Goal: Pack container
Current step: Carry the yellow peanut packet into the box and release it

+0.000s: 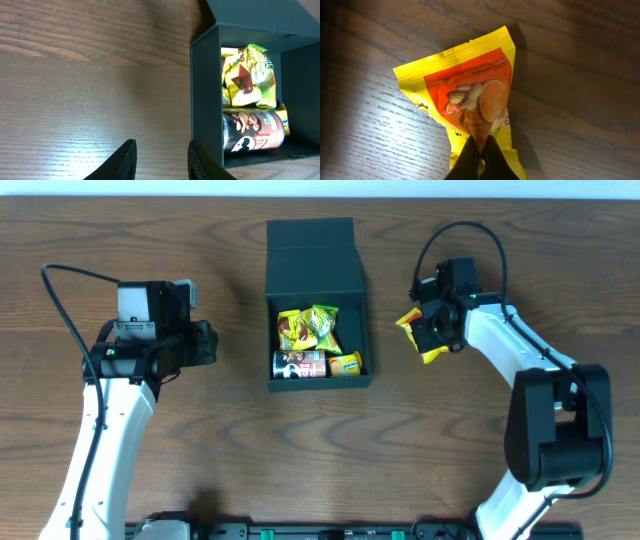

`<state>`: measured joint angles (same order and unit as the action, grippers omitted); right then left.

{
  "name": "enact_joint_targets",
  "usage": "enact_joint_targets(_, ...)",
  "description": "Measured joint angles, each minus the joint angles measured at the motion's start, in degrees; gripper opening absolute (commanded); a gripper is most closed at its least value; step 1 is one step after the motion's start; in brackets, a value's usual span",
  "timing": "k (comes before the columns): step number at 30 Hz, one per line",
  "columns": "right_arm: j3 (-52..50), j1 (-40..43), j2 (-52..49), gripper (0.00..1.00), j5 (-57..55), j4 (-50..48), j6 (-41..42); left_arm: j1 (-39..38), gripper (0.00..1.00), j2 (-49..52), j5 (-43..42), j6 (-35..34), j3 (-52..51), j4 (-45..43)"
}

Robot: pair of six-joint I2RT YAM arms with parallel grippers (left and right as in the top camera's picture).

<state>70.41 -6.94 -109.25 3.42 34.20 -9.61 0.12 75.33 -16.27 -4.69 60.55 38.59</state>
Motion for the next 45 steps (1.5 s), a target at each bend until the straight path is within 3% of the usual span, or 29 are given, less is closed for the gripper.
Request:
enact_joint_targets(9, 15.32, -2.10, 0.57, 0.01, 2.54, 14.03, 13.25, 0.00, 0.35, 0.00, 0.00, 0.00, 0.00, 0.24)
enact_joint_targets(15, 26.93, -9.90, 4.07, 0.02, 3.67, 18.64, 23.85, 0.00, 0.35, 0.00, 0.00, 0.00, 0.00, 0.24)
enact_joint_targets(22, 27.56, -20.50, 3.30, 0.02, 0.44, 20.26, 38.64, 0.00, 0.35, 0.00, 0.02, 0.00, 0.00, 0.22)
enact_joint_targets(28, 27.56, -24.15, -0.87, 0.02, -4.37, 20.59, 46.58, 0.00, 0.38, 0.00, 0.00, -0.02, 0.00, 0.26)
enact_joint_targets(36, 27.52, -24.63, -8.52, 0.02, -8.22, 21.73, 52.50, 0.00, 0.38, 0.00, 0.00, -0.02, 0.00, 0.44)
enact_joint_targets(45, 27.50, -24.63, -9.25, 0.01, -13.55, 19.91, 54.16, 0.00, 0.38, 0.00, 0.00, -0.02, 0.00, 0.63)
